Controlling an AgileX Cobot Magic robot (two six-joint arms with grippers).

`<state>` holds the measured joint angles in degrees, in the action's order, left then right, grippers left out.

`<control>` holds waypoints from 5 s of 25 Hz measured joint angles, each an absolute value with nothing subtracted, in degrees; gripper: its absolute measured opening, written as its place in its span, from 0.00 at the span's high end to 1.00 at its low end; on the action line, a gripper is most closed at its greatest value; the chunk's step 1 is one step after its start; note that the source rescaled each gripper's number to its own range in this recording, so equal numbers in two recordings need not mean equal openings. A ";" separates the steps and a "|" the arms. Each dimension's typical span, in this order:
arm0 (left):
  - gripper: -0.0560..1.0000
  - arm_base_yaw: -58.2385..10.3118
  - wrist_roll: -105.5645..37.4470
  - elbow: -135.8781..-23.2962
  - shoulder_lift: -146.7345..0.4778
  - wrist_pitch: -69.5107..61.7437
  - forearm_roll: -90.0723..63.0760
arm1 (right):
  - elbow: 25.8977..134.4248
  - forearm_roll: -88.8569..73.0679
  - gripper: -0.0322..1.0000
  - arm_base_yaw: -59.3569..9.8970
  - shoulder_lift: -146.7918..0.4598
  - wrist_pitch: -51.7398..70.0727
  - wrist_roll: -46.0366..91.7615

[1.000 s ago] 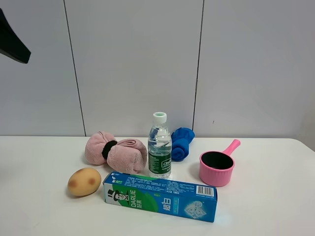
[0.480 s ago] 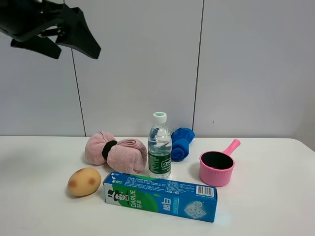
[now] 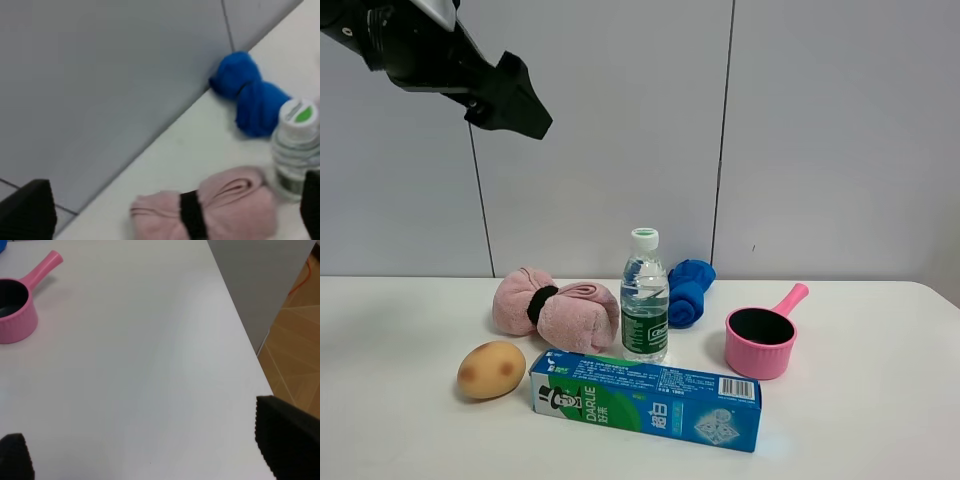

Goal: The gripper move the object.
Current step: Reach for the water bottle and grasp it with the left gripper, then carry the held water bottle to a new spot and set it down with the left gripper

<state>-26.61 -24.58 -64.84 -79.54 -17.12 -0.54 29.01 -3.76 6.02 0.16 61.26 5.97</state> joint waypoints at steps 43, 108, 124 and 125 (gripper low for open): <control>0.00 -37.46 -6.43 -48.44 -93.99 15.46 -4.68 | 29.01 -2.21 0.00 6.02 0.16 61.26 5.37; 0.00 -38.40 -4.03 -65.60 -124.09 28.61 2.99 | 29.01 -2.21 0.00 6.02 0.16 61.26 5.37; 0.94 -38.40 -4.03 -65.67 -124.09 30.14 3.02 | 29.01 -2.21 0.00 6.02 0.16 61.26 5.37; 0.94 -38.40 -4.03 -65.67 -124.09 30.14 3.02 | 29.01 -2.21 0.00 6.02 0.16 61.26 5.37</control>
